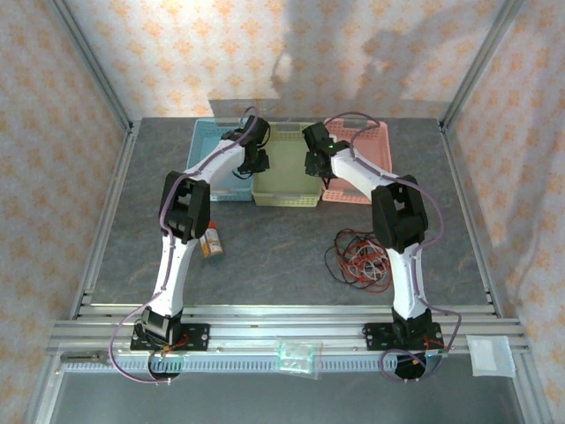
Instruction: Untangle the cables
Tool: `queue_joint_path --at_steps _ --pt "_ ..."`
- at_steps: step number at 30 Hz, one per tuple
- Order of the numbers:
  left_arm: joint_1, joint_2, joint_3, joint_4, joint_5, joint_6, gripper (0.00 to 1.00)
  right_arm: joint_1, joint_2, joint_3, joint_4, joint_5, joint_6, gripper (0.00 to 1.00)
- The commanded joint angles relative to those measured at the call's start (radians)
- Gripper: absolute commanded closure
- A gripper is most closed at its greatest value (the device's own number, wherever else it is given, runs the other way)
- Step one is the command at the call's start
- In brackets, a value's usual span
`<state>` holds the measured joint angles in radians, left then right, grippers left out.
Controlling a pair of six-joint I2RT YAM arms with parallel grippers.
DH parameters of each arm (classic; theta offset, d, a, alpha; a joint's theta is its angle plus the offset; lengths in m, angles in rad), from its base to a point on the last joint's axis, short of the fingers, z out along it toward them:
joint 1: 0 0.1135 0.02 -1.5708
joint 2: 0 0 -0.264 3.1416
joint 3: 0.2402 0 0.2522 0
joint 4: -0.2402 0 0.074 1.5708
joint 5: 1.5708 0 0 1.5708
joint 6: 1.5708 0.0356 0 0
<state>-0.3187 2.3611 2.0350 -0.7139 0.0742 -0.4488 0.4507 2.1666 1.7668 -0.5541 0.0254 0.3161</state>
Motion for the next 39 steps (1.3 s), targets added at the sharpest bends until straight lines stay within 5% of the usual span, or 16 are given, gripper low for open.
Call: queue_joint_path --at_steps 1,12,27,39 --pt "0.005 0.018 0.031 0.008 0.002 -0.026 0.82 -0.001 -0.045 -0.022 -0.021 0.019 -0.011 0.55" --pt "0.041 0.065 0.124 0.0 0.037 -0.022 0.86 -0.001 -0.136 -0.134 0.023 -0.036 0.003 0.37" --pt "0.033 0.043 0.092 -0.025 0.061 0.09 0.87 -0.001 -0.048 -0.022 -0.02 0.035 -0.036 0.32" --pt "0.029 0.043 0.09 -0.009 0.085 0.086 0.88 -0.001 -0.002 0.031 -0.052 0.034 -0.032 0.53"
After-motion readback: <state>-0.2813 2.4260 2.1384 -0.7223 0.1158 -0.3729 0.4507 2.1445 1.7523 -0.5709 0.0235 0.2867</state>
